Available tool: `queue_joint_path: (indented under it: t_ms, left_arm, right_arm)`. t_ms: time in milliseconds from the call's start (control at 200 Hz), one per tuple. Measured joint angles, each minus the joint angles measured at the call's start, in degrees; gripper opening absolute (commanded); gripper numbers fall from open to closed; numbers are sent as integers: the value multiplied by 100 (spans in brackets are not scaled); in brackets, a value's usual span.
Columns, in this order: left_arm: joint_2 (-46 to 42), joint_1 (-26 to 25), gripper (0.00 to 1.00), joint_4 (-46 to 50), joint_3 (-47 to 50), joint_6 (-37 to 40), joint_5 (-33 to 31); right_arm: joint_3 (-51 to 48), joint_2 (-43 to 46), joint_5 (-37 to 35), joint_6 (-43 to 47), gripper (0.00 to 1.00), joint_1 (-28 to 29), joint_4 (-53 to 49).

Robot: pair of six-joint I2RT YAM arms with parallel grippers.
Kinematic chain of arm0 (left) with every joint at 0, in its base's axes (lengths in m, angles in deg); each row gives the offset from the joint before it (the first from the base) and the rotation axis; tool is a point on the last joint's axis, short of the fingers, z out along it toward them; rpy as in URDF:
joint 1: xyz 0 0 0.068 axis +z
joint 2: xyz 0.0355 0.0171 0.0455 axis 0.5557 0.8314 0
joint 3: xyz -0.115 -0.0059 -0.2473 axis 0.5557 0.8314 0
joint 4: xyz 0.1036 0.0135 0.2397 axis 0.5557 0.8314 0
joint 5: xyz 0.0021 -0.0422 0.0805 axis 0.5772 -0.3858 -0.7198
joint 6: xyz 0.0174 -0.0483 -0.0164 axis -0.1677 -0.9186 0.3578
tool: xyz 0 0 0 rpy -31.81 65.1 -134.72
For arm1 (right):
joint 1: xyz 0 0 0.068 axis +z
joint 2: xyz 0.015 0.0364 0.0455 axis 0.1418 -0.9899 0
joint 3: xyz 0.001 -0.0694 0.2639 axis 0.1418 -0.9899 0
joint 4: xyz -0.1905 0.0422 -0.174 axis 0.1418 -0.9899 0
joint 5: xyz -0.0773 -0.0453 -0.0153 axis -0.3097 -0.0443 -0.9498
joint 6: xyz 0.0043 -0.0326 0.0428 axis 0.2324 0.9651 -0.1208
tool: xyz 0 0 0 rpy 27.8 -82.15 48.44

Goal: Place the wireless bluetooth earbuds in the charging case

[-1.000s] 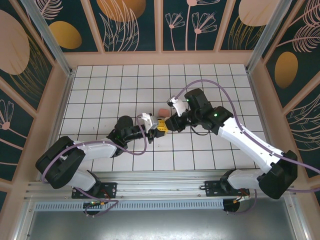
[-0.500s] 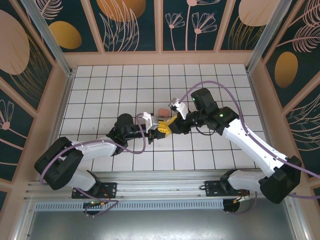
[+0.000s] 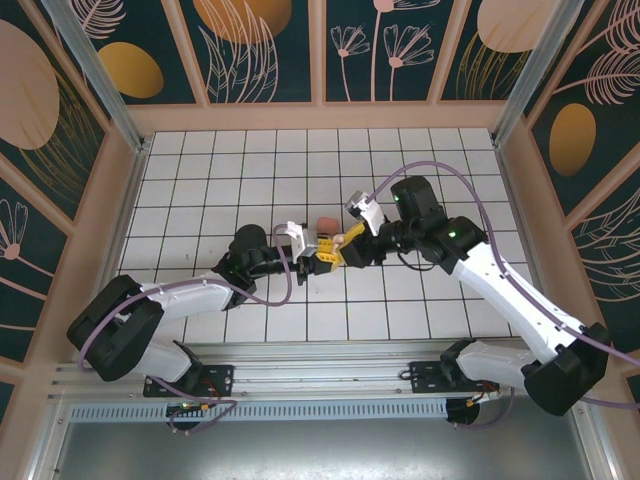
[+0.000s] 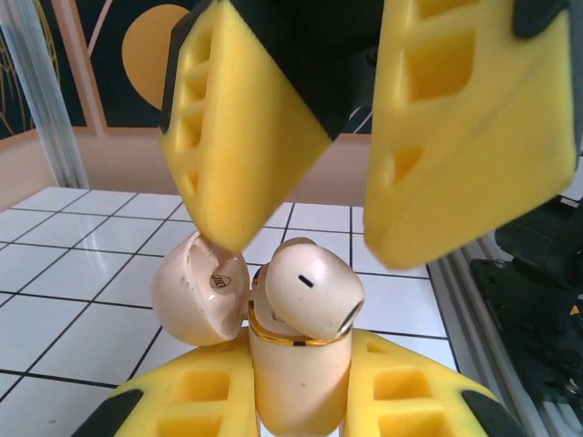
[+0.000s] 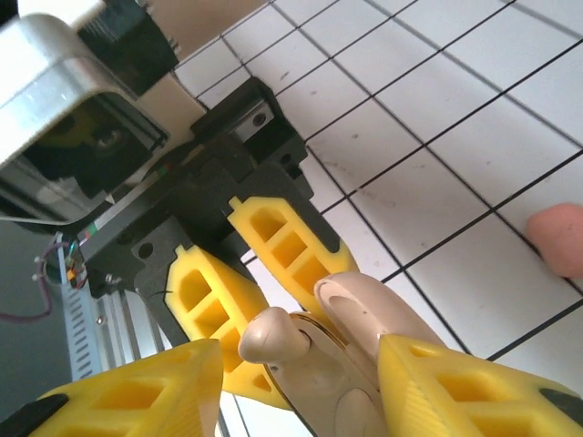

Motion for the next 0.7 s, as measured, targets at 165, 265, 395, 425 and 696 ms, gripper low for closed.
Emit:
queue_joint_path:
  t_ms: [165,265,395,425,696]
  left_arm:
    - [-31,0,14,131,-2,111,-162]
    - [-28,0,14,227,-4,136,-323]
    - [-28,0,14,348,-4,153,-702]
    - [-28,0,14,369,-7,155,-782]
    - [-28,0,13,590,-22,173,-1211]
  right_arm:
    - [0,153,-37,-232,56,-31,168]
    - [0,221,-24,-420,56,-31,317]
    - [0,385,-321,-881,50,-15,470]
    - [0,431,-520,-1054,48,9,479]
    - [7,433,-2173,-2450,56,481,396]
